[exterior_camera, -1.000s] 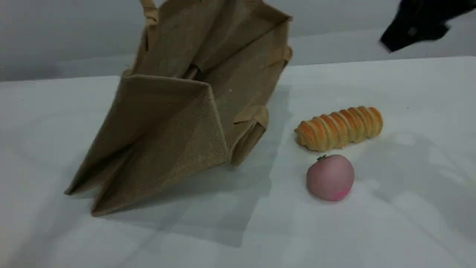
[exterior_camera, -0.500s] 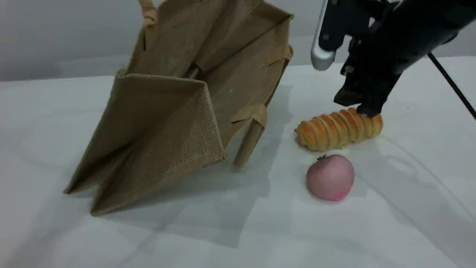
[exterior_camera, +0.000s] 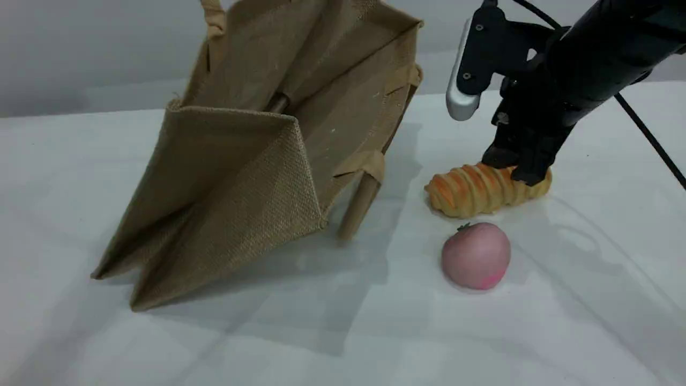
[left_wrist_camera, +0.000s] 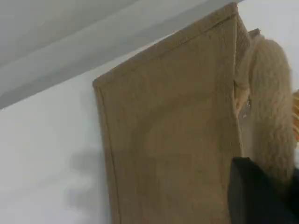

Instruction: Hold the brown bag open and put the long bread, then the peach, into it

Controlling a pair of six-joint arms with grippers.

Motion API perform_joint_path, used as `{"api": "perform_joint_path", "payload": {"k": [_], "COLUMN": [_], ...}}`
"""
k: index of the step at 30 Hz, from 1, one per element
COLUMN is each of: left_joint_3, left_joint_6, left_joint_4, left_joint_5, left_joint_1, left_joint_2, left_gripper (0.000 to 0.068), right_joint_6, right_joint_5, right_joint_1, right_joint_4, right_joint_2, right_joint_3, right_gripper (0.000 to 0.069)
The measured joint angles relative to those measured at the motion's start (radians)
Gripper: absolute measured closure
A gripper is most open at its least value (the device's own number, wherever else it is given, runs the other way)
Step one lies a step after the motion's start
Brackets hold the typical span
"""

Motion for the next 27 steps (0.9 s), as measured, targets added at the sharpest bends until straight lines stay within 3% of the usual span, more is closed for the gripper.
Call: {"api": "perform_joint_path", "payload": {"k": [7, 27], "left_joint_3": [0.0, 0.0], "left_joint_6": [-0.003, -0.003], "left_joint_4": [0.0, 0.0], "left_joint_5": [0.0, -0.001], "left_joint_1": [0.0, 0.0], "left_joint_2": [0.0, 0.0], "left_gripper": [0.0589, 0.0589], "right_joint_6": [-0.001, 0.001], "right_joint_5": [0.003, 0.202], "right_joint_1": [0.0, 0.0], "right_joint_4": [0.0, 0.057], "right_joint_2": [0.049, 0.24], "right_joint_3": [-0.013, -0.244], "right_gripper": [0.0338, 0.0338]}}
